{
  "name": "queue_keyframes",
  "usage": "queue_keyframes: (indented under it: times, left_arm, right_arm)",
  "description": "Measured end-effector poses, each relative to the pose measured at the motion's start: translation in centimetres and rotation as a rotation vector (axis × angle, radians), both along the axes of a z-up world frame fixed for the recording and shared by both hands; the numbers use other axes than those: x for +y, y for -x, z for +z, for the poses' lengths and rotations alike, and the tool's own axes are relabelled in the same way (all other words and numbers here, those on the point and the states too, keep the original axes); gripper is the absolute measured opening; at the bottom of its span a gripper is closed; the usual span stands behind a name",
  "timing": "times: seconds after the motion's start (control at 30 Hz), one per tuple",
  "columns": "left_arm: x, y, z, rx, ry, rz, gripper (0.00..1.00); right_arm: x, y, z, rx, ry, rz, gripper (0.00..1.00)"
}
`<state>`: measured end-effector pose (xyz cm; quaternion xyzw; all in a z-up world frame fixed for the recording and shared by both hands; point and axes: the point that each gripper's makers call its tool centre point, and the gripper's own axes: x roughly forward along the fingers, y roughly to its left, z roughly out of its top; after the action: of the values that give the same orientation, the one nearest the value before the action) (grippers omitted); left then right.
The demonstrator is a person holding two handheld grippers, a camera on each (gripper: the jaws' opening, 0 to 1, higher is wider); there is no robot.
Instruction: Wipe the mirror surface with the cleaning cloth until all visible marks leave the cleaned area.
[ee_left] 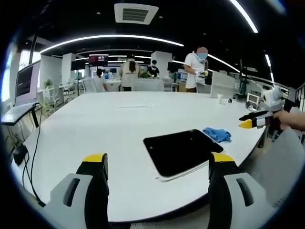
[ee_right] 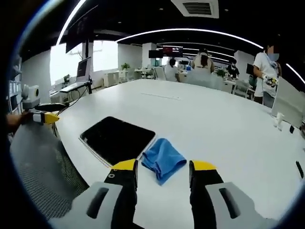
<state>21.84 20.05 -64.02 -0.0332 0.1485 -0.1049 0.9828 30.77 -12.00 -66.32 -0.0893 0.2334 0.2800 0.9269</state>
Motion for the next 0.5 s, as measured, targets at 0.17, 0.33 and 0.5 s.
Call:
queue_keyframes:
  times: [0.17, 0.33, 0.5]
  left_arm:
    - [-0.1, 0.0, 0.0, 0.001, 0.000, -0.007, 0.82]
    - [-0.1, 0.0, -0.1, 0.007, 0.004, -0.007, 0.82]
    - [-0.1, 0.0, -0.1, 0.008, 0.002, -0.006, 0.82]
  right_arm:
    - [0.4, -1.3, -0.6, 0.010, 0.013, 0.014, 0.40]
    - [1.1, -2.5, -1.8, 0.033, 0.015, 0.044, 0.38]
    - [2.1, -3.6, -2.9, 0.064, 0.031, 0.069, 0.38]
